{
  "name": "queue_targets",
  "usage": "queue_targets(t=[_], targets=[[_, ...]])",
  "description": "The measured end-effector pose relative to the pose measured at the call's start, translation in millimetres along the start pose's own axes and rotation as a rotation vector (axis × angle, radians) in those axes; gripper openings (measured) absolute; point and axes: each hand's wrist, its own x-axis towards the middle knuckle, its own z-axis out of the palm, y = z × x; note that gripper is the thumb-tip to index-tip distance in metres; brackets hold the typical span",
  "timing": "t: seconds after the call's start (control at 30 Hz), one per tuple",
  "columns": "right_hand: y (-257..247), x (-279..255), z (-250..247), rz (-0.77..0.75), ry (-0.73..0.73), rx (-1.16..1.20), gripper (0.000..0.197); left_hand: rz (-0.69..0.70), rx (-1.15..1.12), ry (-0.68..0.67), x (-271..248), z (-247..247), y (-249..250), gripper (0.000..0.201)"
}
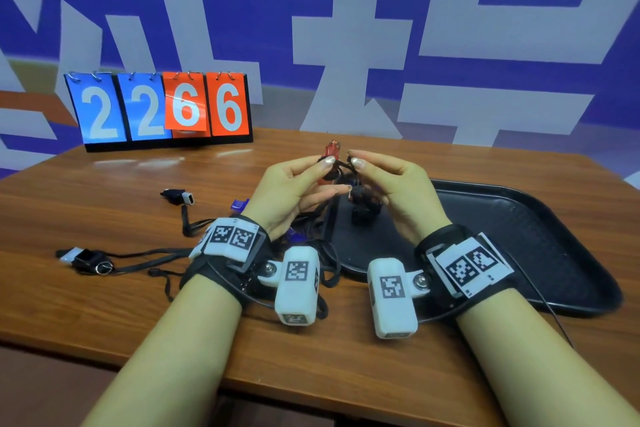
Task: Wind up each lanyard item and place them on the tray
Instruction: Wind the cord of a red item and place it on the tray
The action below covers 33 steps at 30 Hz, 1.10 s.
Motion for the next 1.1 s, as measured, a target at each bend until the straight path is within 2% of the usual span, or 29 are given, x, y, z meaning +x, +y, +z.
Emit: queue_targets(t=[0.2,0.33,0.53,0.8,0.93,1.1], targets=[[-6.8,-0.9,3.2,-0.054,0.012,0.127,0.022,-0.01,-0.027,0.058,1.4,-4.6,-1.7,0.023],[-6.4,-2.3,6.2,-0.003,-0.071,0.239,0.023,-0.011,-0.026,0.078,2.6,-6.8,-1.8,0.027],[-6.8,-0.7,7.0,0.117,-0.05,0.407,0.015,0.043,0.053,0.075,3.6,-5.5,-5.2,0.03],[-6.1,1.4,3.0,0.314,-0.034,0.417,0.015,0.094,0.123,0.043,2.9,-4.9,-6.6,0.028],[-6.4,3.1,-1.2,0.401,-0.035,0.427,0.026,0.091,0.158,0.002,2.0,-5.2,-6.8,0.03],[-5.1,3.2,-2.4,0.461,-0.043,0.37,0.028,0.128,0.234,-0.001,3.5,-5.9,-9.4,0.03]])
